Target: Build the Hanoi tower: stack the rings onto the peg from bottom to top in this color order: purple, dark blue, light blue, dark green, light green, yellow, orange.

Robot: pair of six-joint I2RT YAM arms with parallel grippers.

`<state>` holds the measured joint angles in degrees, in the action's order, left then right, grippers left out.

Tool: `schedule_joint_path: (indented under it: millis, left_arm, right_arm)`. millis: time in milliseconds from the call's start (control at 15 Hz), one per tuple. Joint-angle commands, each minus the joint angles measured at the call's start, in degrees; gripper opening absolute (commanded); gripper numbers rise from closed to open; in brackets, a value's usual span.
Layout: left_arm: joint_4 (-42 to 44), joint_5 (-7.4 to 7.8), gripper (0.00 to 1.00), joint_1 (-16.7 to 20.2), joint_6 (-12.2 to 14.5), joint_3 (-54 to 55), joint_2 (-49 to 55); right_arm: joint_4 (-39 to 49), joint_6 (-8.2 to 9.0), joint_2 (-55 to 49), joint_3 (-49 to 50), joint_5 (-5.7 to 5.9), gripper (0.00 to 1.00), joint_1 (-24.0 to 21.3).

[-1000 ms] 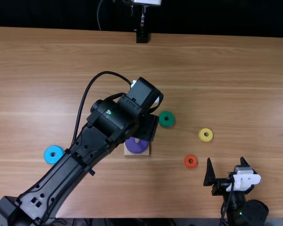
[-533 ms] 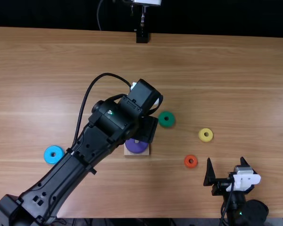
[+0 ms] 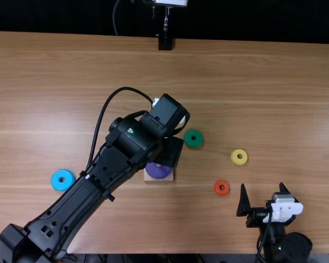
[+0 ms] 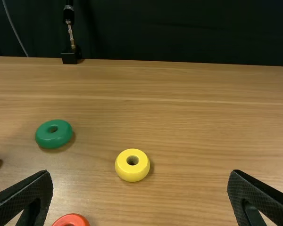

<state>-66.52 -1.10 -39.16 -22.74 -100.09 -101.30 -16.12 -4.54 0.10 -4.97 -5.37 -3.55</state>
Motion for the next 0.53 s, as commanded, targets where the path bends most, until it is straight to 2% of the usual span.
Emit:
schedule_joint_path:
  millis: [0, 133, 200, 267, 333, 400, 467]
  left_arm:
    - [-0.2, -0.27, 0.0, -0.9, -0.3, 1.3, -1.7]
    - [-0.2, 0.26, 0.0, -0.9, -0.3, 1.2, -2.3]
    - [-0.2, 0.47, 0.12, -0.9, -0.4, 1.2, -2.4]
    - [-0.2, 0.58, 0.36, -0.9, -0.4, 1.3, -2.4]
    - [-0.3, 0.58, 0.72, -0.9, -0.4, 1.4, -2.4]
    - [-0.8, 0.58, 1.0, -0.7, -0.5, 1.5, -2.4]
    - [-1.3, 0.58, 1.0, -0.6, -0.5, 1.5, -2.4]
  right_arm:
    - [-4.4, 0.32, -0.1, 4.1, -0.75, 1.0, -0.8]
    - [-4.4, 0.32, -0.1, 4.1, -0.75, 1.0, -0.8]
    - [-4.4, 0.42, -0.1, 4.1, -0.75, 1.0, -0.8]
    - [-4.4, 0.32, -0.1, 4.1, -0.75, 1.0, -0.8]
    - [-4.4, 0.32, -0.1, 4.1, -0.75, 1.0, -0.8]
    - [-4.4, 0.42, -0.1, 4.1, -0.75, 1.0, -0.8]
    - [-4.4, 0.32, -0.1, 4.1, -0.75, 1.0, -0.8]
